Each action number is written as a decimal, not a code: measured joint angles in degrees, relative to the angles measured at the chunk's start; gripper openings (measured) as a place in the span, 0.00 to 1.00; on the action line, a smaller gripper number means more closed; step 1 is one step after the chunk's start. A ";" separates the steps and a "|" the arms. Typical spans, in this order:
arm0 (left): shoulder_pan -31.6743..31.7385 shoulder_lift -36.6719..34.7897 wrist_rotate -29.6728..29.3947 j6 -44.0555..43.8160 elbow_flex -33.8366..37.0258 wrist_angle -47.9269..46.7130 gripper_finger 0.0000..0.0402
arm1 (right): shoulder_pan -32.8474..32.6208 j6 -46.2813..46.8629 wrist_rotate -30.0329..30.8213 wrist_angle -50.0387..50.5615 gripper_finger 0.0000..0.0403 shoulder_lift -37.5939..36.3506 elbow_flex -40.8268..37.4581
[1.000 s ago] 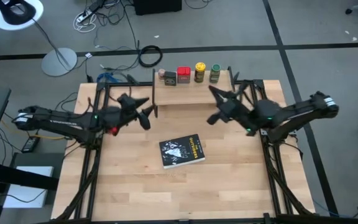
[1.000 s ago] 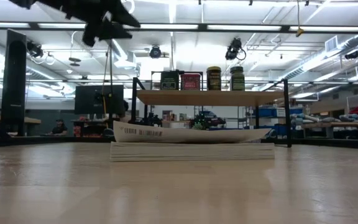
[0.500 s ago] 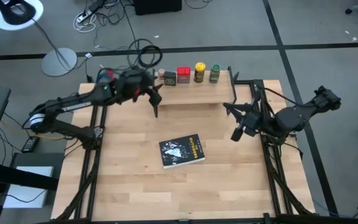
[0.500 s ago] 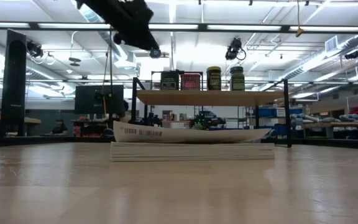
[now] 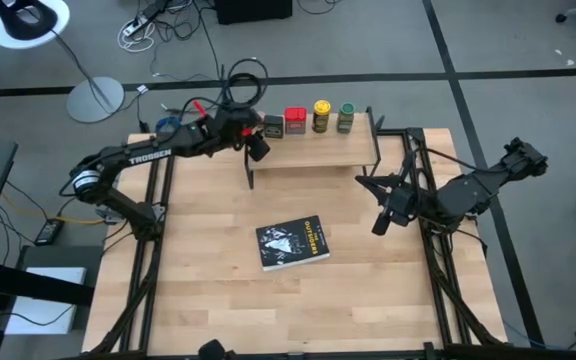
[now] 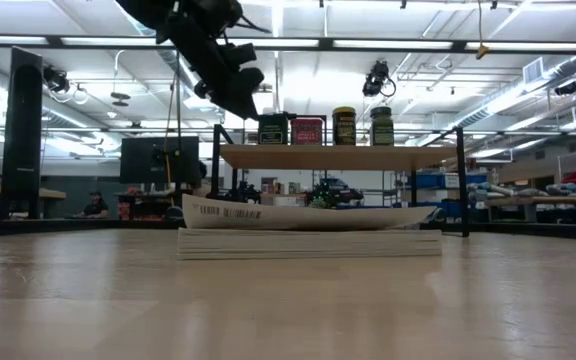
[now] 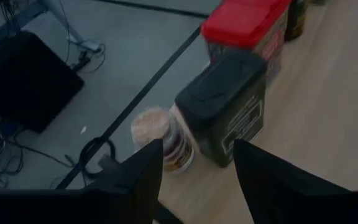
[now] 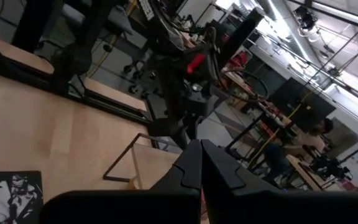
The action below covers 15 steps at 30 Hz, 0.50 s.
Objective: Shelf spices
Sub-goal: Adjust the seasoning bottles on the shelf
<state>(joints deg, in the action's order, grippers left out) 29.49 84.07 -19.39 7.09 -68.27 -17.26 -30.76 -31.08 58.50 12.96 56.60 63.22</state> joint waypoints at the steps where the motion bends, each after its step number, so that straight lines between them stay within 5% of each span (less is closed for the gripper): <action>1: 0.24 0.03 0.08 0.00 0.00 -0.71 0.50 | 0.00 -0.01 -0.16 0.09 0.00 0.01 0.00; 15: 2.72 1.93 0.56 -1.44 -0.04 -2.19 0.50 | 0.02 -0.40 -0.20 0.86 0.00 0.00 0.00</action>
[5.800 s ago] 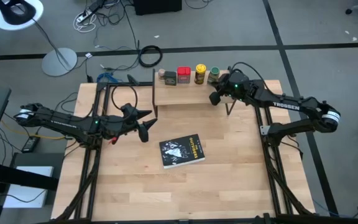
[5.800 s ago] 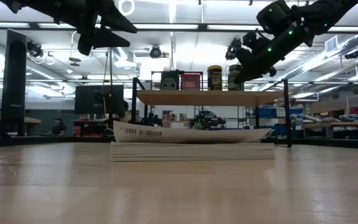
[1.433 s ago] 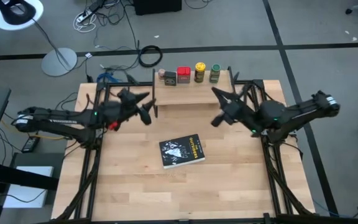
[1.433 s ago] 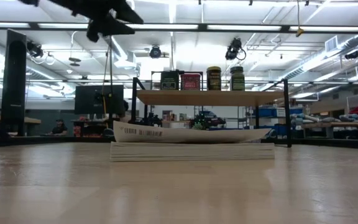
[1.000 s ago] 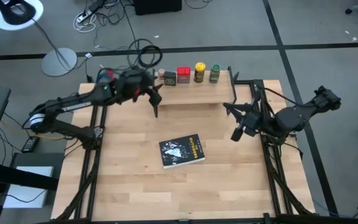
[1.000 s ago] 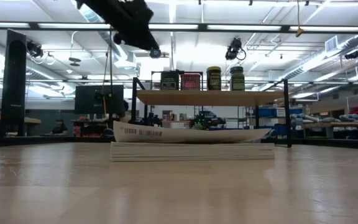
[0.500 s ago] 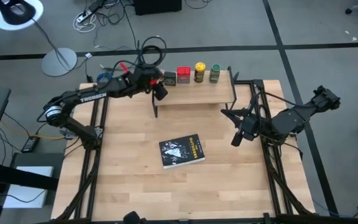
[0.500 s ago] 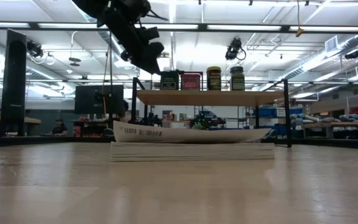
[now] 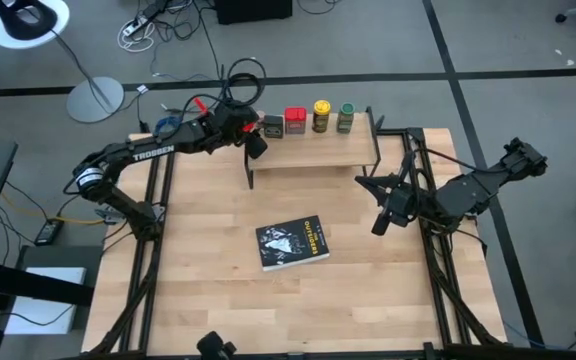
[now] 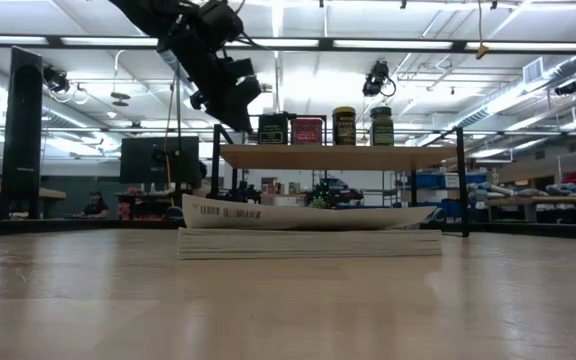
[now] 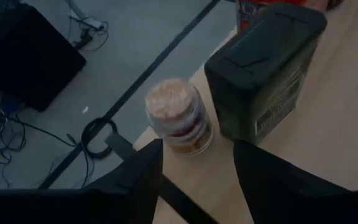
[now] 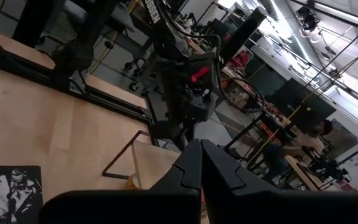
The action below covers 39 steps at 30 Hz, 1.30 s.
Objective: Shelf spices
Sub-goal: Adjust the seasoning bottles on the shelf
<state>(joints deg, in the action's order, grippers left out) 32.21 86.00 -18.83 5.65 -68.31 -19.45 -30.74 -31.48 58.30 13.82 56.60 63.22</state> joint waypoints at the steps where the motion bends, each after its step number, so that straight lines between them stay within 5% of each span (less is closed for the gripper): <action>1: 0.03 0.44 0.01 -0.22 0.00 0.60 0.50 | 0.01 0.00 0.01 -0.01 0.00 0.00 0.00; 39: -1.20 5.00 4.58 -5.01 0.02 6.78 0.50 | 0.04 0.39 0.09 0.24 0.00 0.00 0.00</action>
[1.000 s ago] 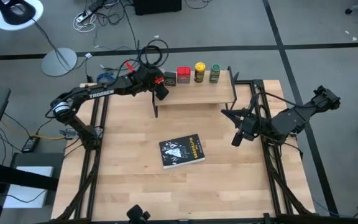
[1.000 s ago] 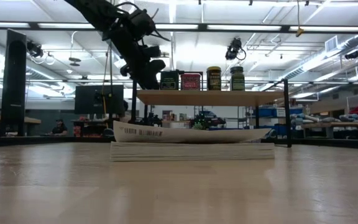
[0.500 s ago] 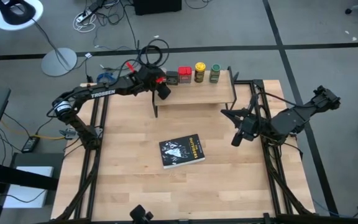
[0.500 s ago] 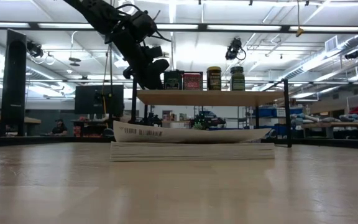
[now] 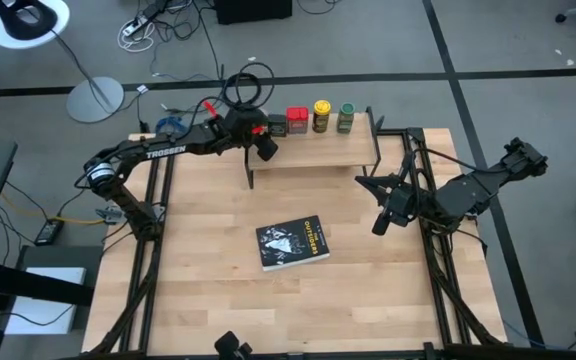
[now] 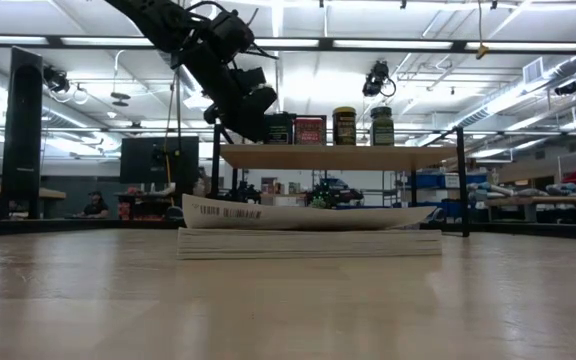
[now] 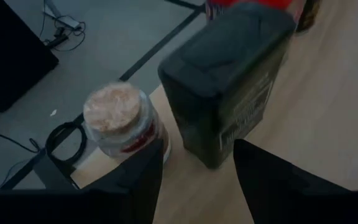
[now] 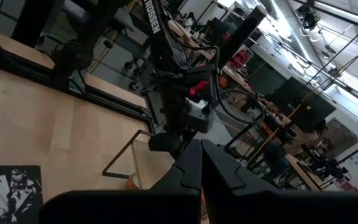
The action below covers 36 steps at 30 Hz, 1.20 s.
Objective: Shelf spices
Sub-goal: Adjust the seasoning bottles on the shelf
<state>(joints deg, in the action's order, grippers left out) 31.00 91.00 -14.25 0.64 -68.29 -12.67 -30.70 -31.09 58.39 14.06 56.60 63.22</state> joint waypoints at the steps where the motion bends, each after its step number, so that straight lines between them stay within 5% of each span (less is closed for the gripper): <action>1: 0.00 0.00 0.00 0.00 0.00 0.51 0.50 | 0.00 0.00 0.00 0.00 0.00 0.00 0.00; 36: -0.37 5.92 -0.16 -2.38 -4.11 4.32 0.50 | 0.19 0.01 0.02 -0.95 0.00 0.02 0.00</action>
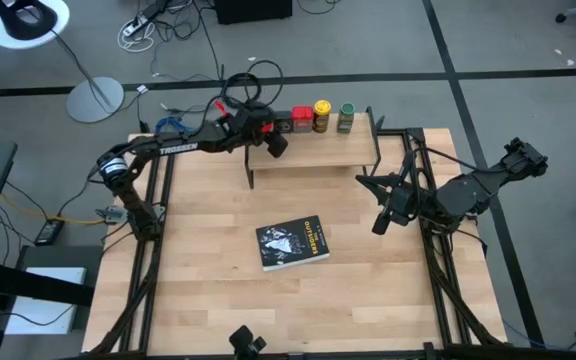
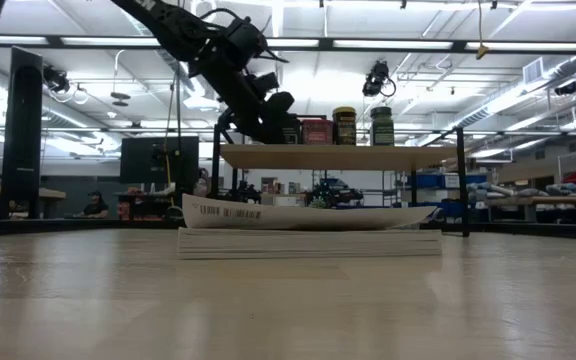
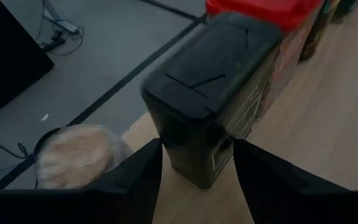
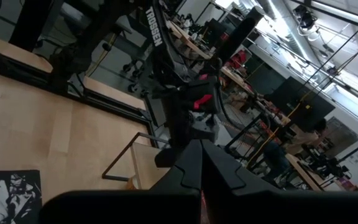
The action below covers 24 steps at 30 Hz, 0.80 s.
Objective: Shelf spices
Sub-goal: Adjust the seasoning bottles on the shelf
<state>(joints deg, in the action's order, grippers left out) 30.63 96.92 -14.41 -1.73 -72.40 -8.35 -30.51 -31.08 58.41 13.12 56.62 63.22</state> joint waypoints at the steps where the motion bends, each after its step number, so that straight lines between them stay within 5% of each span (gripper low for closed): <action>1: -0.14 0.73 -0.06 0.19 -0.85 -0.79 0.50 | -0.02 0.02 0.02 -0.07 0.00 -0.01 0.00; 24: -2.13 0.95 -2.55 4.70 -6.78 -9.77 0.50 | -0.02 0.02 0.00 0.71 0.00 0.00 0.00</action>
<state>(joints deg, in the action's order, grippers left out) 28.50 97.86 -16.96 2.97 -79.18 -18.12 -30.52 -31.07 58.41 13.82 56.62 63.22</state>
